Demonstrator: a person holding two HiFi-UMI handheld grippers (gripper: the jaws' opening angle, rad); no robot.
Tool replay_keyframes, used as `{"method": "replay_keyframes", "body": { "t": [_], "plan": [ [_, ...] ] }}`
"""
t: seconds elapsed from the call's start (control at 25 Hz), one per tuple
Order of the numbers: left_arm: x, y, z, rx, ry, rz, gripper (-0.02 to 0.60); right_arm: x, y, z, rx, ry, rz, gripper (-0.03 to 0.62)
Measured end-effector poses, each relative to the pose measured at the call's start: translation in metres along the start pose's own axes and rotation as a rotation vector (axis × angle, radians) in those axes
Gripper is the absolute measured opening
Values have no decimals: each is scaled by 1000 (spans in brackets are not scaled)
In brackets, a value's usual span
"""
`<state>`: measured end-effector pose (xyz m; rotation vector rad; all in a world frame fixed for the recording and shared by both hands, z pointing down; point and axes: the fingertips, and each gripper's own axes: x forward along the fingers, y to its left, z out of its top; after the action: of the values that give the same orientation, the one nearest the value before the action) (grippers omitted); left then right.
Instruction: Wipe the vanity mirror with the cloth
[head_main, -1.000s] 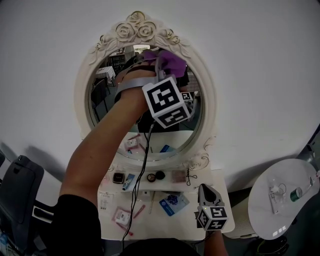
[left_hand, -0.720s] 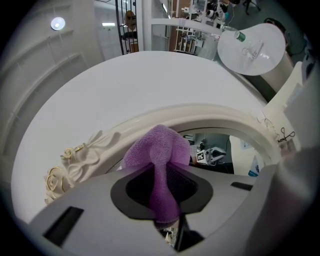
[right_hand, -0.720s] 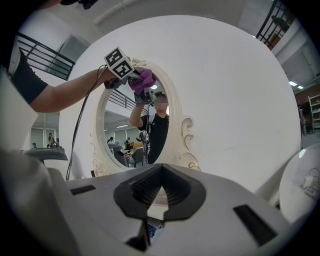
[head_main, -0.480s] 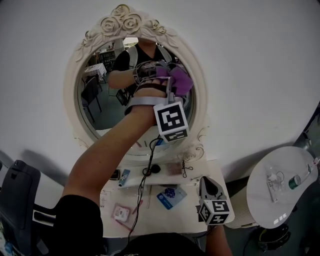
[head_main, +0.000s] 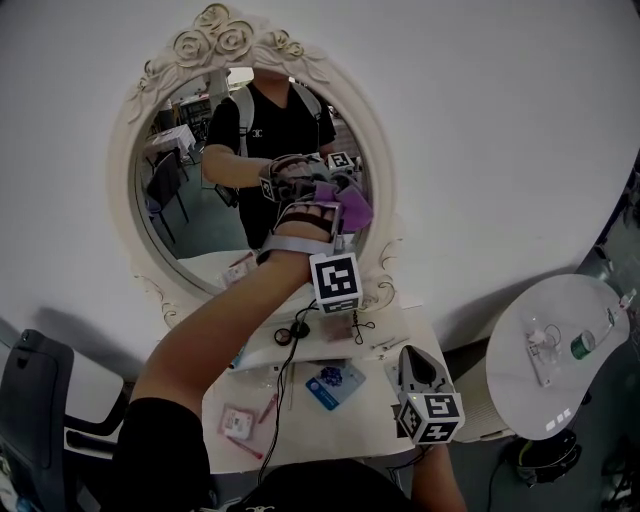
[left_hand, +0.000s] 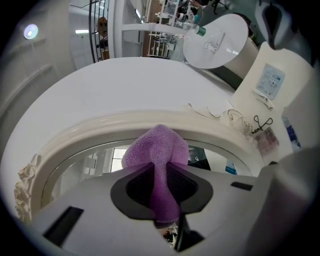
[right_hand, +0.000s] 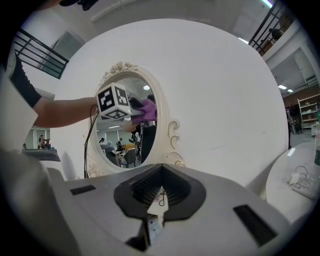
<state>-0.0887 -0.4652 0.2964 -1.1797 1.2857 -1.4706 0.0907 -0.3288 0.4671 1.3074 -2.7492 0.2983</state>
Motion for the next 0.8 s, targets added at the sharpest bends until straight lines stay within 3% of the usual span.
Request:
{"method": "replay_keyframes", "body": {
  "t": [0.32, 0.48, 0.8],
  "plan": [
    [10, -96, 1, 28, -25, -121, 75, -11, -6, -2, -4, 5, -21, 11],
    [11, -151, -11, 30, 5, -221, 75, -16, -7, -3, -7, 9, -31, 11],
    [6, -228, -49, -12, 71, -348, 75, -17, -3, -9, -12, 32, -29, 11]
  ]
}}
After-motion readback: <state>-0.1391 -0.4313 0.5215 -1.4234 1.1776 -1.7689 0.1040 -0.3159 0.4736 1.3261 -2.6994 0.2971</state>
